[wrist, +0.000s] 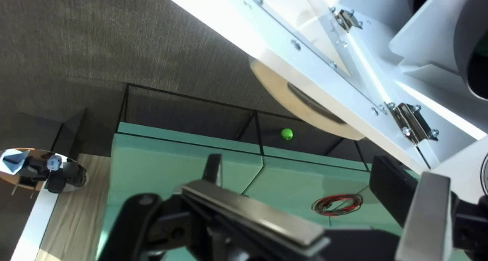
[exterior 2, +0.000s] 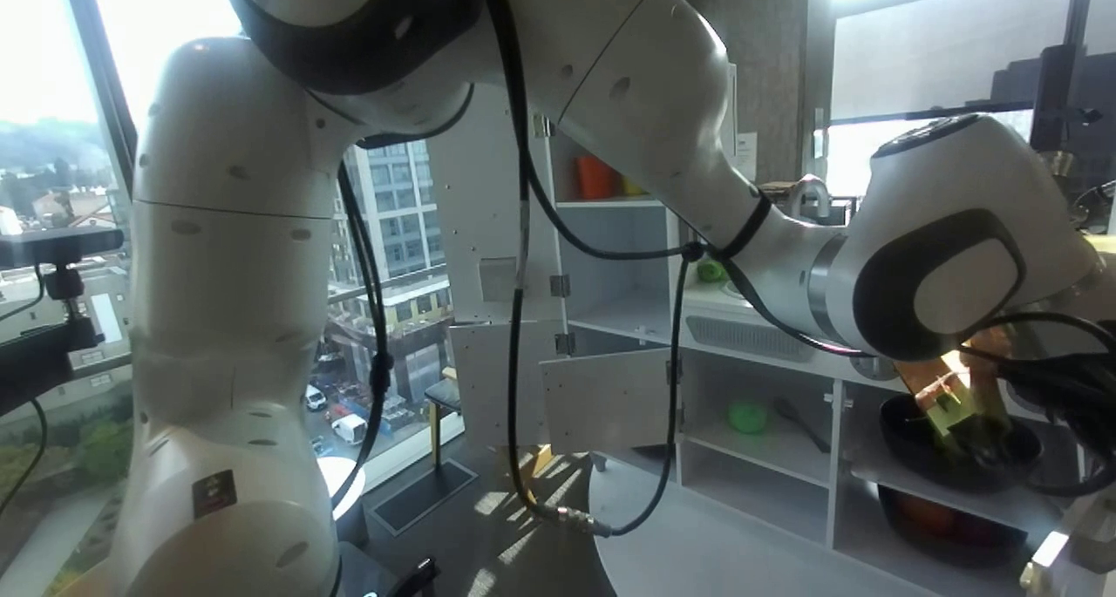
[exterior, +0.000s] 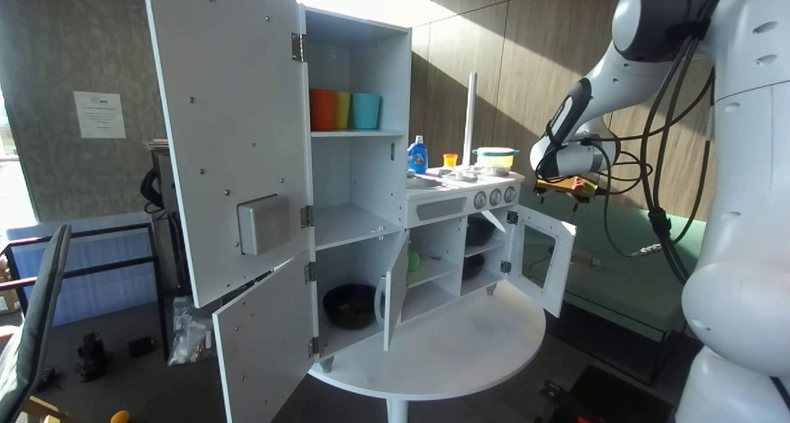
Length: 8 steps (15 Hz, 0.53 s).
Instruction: Open the cupboard doors
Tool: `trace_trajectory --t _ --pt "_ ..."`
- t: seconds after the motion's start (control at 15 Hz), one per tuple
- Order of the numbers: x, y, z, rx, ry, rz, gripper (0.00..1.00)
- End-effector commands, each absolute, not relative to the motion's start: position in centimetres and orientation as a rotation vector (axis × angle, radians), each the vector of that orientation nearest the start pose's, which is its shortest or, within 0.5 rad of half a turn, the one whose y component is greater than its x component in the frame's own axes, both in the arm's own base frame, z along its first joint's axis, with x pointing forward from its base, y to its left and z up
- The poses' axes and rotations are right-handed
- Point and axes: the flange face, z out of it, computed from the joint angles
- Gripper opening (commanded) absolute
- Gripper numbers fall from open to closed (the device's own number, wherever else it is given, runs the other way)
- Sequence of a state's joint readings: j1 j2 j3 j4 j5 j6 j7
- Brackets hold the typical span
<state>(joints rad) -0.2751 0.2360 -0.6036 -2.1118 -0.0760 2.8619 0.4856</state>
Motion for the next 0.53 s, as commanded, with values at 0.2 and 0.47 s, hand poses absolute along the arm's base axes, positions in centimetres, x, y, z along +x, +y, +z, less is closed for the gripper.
trace_trajectory --t 0.2,0.47 --pt "35.9 -42.1 40.5 -3.046 1.434 -0.731 1.0" --pt "35.7 -38.7 40.8 -3.194 1.095 -0.738 1.0"
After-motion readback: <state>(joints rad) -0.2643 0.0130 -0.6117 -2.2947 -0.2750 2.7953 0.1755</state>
